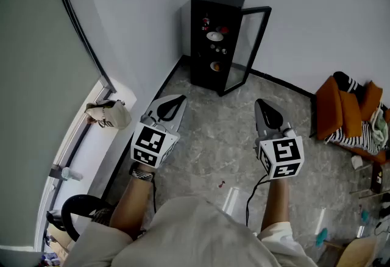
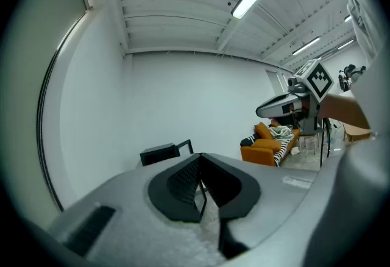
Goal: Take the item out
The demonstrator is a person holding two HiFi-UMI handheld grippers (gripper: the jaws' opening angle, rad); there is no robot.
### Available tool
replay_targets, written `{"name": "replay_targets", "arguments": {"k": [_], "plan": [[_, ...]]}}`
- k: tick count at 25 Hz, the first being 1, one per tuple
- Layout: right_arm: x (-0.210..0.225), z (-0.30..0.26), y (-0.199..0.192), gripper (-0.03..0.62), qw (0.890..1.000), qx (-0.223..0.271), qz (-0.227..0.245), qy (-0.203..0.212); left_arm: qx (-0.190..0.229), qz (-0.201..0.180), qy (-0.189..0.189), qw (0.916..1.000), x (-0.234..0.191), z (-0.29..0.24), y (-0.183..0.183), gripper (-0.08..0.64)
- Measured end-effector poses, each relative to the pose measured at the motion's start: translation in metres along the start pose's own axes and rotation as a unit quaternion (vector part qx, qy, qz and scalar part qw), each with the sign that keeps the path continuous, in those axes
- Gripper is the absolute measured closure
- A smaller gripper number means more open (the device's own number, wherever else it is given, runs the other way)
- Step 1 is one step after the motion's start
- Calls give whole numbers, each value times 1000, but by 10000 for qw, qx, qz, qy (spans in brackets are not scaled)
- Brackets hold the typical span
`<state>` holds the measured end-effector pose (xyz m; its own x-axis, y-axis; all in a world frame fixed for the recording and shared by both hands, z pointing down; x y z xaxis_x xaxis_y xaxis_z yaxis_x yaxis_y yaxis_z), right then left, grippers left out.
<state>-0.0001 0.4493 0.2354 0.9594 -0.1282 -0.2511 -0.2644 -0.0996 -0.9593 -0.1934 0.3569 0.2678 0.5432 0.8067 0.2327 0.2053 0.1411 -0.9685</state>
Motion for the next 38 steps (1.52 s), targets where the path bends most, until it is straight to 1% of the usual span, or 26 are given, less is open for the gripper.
{"name": "replay_targets", "arguments": {"k": [6,14,19,23,27,32,38], "plan": [[24,3,-13,584,9989,143,-423,106,-12,83,50,10000,15,-14,-2,555],[47,5,-40,584,9977,90,-586,325,-176,209,96,9996,47,-28,-14,555],[57,-13,-47,584,9962,153,-695,508,-285,219,107,9993,44,-47,-21,555],[66,-41,-50,584,9964,147,-610,577,-318,239,105,9992,26,-75,-29,555],[84,-84,-57,584,9960,157,-697,534,-397,215,14,9990,3,-115,-44,555],[109,-153,-54,584,9966,161,-677,442,-366,239,-105,9990,-44,-173,-55,555],[141,-235,-44,584,9968,98,-698,386,-467,274,-178,9984,-107,-237,-63,555]]}}
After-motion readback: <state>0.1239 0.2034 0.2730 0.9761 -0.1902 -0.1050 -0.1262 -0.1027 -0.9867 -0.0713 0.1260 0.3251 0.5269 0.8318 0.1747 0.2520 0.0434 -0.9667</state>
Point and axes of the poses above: the fingertips, and each gripper's own axes: z backward along the fingers, x to its right, y out of its top, the point moved 3 cm from there along z, backward along the fingers, and after that the axes turned 2 degrees about y, right-handed, at the moved point
